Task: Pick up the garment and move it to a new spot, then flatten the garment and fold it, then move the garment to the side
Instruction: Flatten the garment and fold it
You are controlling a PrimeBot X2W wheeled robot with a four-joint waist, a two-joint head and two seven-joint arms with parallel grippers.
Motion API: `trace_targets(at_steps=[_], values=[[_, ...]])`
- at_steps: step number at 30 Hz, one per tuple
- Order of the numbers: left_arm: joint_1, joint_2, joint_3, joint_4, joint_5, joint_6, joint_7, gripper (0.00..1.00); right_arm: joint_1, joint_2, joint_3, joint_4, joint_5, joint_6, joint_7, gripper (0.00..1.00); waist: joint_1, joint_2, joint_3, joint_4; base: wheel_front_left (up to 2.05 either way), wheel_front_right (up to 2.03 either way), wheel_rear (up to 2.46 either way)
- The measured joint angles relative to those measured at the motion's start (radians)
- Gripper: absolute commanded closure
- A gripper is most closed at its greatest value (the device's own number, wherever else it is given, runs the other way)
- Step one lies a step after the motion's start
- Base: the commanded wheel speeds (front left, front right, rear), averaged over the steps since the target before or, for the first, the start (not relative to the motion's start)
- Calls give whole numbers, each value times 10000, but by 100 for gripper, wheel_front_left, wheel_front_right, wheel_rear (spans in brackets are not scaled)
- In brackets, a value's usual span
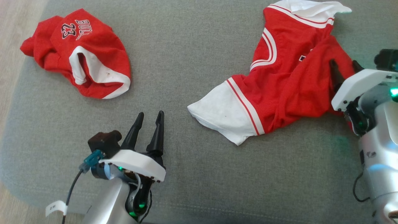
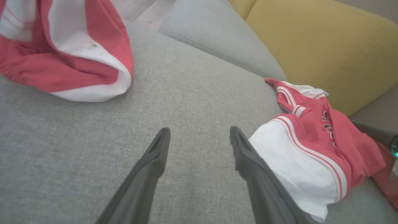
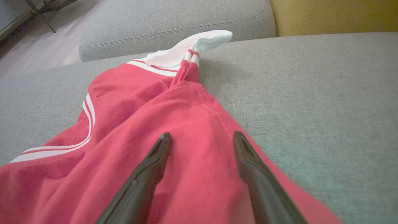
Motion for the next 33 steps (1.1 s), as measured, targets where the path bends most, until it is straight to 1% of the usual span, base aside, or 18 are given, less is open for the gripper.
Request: trace_targets(at_steps=[1,2,3,8,15,20,23,26,28,31,33], values=[[0,0,0,6,0,0,0,0,-52,-6,79,115,6,0,0,22,0,0,11,-4,0,0,0],[0,0,0,13,0,2,0,0,-108,-6,140,249,35,0,0,59,0,0,22,-13,0,0,0],[-2,0,-2,21,0,2,0,0,-171,-8,194,380,92,0,0,100,0,0,33,-23,0,0,0],[-36,0,-13,38,0,2,0,0,-318,-42,537,769,288,0,-268,100,0,0,54,-97,0,0,0],[-59,0,-8,121,-2,4,0,0,-388,-130,1018,846,460,0,-911,100,0,0,-137,-254,0,0,0],[-46,0,12,146,-2,8,0,0,-323,-144,1360,535,591,0,-1421,100,0,0,-479,-471,0,0,0],[10,0,31,146,-4,12,0,0,-180,-215,1536,119,587,0,-1693,100,0,0,-714,-658,0,0,0],[85,2,48,146,-4,15,0,0,261,-360,1662,-334,238,0,-1996,100,0,0,-951,-847,0,0,0],[109,2,61,144,-6,31,0,0,656,-489,1760,-725,-190,0,-2243,100,0,0,-1101,-972,0,0,0],[248,0,117,140,-6,107,0,0,1258,-702,1703,-1434,-1064,0,-2740,100,0,0,-1303,-1136,0,0,0],[401,4,174,142,-6,111,0,0,1728,-844,1666,-2057,-1910,0,-3158,100,0,0,-1426,-1233,0,0,0]])
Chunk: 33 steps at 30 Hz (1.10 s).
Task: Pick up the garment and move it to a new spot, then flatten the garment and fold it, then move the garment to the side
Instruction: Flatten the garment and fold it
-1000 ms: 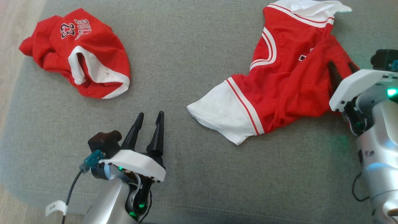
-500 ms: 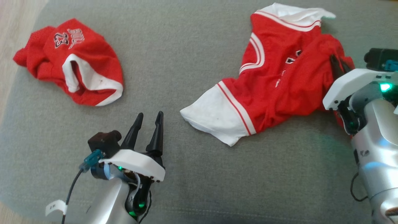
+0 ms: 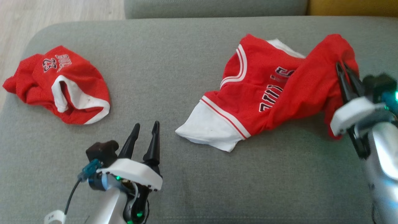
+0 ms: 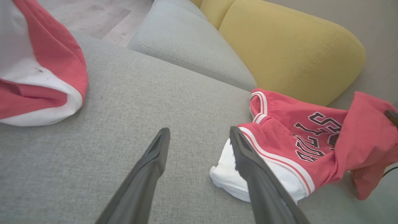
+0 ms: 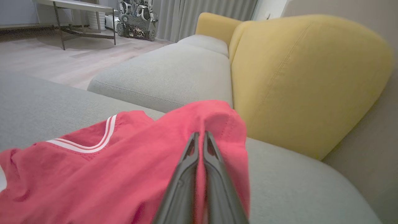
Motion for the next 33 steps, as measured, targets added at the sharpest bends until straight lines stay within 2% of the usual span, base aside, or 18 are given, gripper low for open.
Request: trace_targets(at_steps=[7,8,9,11,12,17,22,26,30,33], values=[[348,0,176,-6,0,79,0,0,2481,-21,-113,-2320,-3035,0,-821,98,0,0,-369,-341,0,0,0],[393,2,209,-13,0,79,0,0,2892,-15,-31,-2502,-3394,0,-830,78,0,0,-408,-404,0,0,0],[451,0,228,-17,0,77,0,0,3299,-4,50,-2612,-3630,0,-819,71,0,0,-445,-472,0,0,0],[541,0,270,-15,0,77,0,0,4061,15,253,-2771,-3990,0,-782,49,0,0,-515,-598,0,0,0],[567,2,286,-15,0,67,0,0,4387,27,349,-2842,-4090,0,-706,0,0,0,-554,-649,0,0,0],[687,2,362,-15,-2,67,0,0,5523,33,1014,-3340,-3963,0,-593,0,0,0,-728,-865,0,0,0],[694,2,368,-13,-4,67,0,0,6240,-125,1501,-4088,-3193,0,-401,0,0,0,-912,-991,0,0,0],[700,2,357,-13,-48,67,0,0,6359,25,825,-4700,-2556,0,-403,0,0,0,-995,-1002,0,0,0],[770,2,339,-17,-48,69,0,0,6315,849,-339,-5336,-1620,0,-226,0,0,0,-1056,-968,0,0,0],[919,6,284,-12,-46,71,0,0,6299,1471,-872,-5331,-1110,0,38,0,0,0,-1066,-914,0,0,0]])
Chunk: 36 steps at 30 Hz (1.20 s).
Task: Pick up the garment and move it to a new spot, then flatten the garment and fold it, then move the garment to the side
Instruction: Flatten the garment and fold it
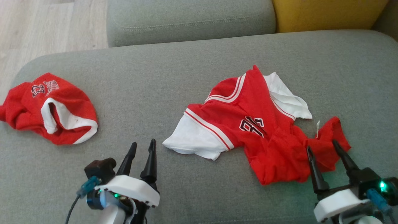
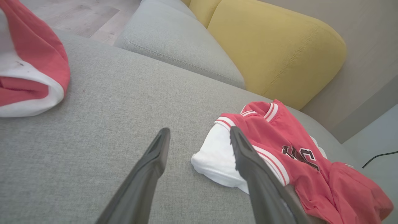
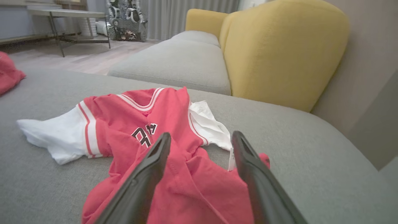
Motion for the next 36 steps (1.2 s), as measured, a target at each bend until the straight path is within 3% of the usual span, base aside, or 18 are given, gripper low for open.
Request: trace_targets(at_steps=[4,15,20,28,36], values=[[5,-4,-151,-2,2,-2,0,0,-169,401,-219,353,476,0,299,0,0,0,52,101,0,0,0],[-174,13,-543,263,4,-186,0,0,-1034,407,-476,715,646,0,591,0,0,0,386,401,0,0,0],[-999,8,-1363,1260,370,-435,17,0,-1065,412,-393,738,646,0,677,0,0,0,534,215,0,0,0],[-2592,203,-1929,3173,1267,-247,821,0,-1425,464,-337,767,644,0,673,0,0,0,881,-211,0,0,0],[-3206,288,-2211,4370,1553,-261,1039,0,-1446,583,-326,842,642,0,656,0,0,0,1093,-460,0,0,0]])
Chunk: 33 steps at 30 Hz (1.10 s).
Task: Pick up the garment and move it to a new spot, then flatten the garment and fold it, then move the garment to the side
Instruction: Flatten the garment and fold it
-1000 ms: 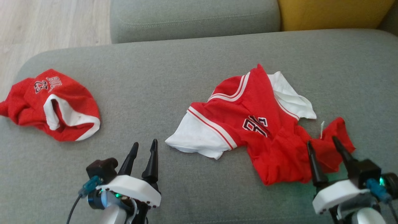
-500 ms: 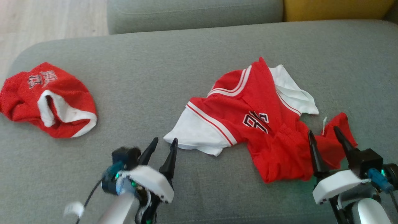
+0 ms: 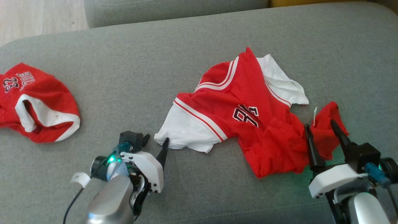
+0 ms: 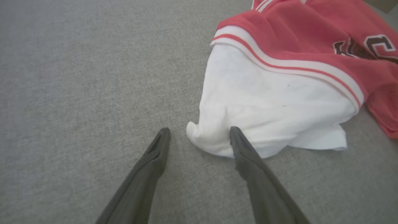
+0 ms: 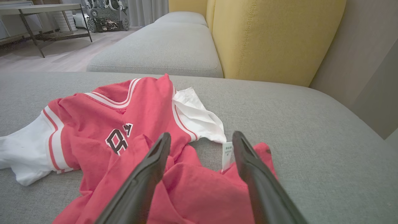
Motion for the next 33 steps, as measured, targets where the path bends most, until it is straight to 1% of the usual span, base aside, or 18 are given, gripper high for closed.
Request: trace_targets(at_steps=[2,3,4,9,12,16,23,28,33], values=[[-142,-10,-82,190,-2,-38,-48,0,-4,35,0,36,0,0,-56,0,0,0,25,-23,0,0,0],[-205,-15,-138,263,-15,-127,-69,56,-6,36,-2,48,0,0,-86,0,0,0,38,-26,0,0,0],[-249,-31,-155,336,-15,-176,-82,100,-14,38,-10,58,0,0,-86,0,0,0,47,-20,0,0,0],[-345,-123,-92,472,-293,-186,-280,100,-59,36,36,113,0,0,-86,0,0,0,66,58,0,0,0],[-346,-165,134,464,-493,-157,-541,100,-321,-25,305,134,0,0,-52,0,0,0,77,172,0,0,0],[-345,-171,221,267,-658,-117,-782,100,-764,-309,759,221,255,0,416,0,0,0,73,369,0,0,0],[-343,-234,144,29,-665,-127,-888,100,-1057,-953,1605,700,978,0,1661,0,0,0,87,703,0,0,0],[-343,-251,100,-77,-727,-125,-892,100,-1157,-1179,1956,727,1273,0,2033,0,0,0,118,782,0,0,0],[-343,-268,77,-128,-727,-115,-965,100,-1240,-1204,2265,744,1511,0,2291,0,0,0,139,750,0,0,0]])
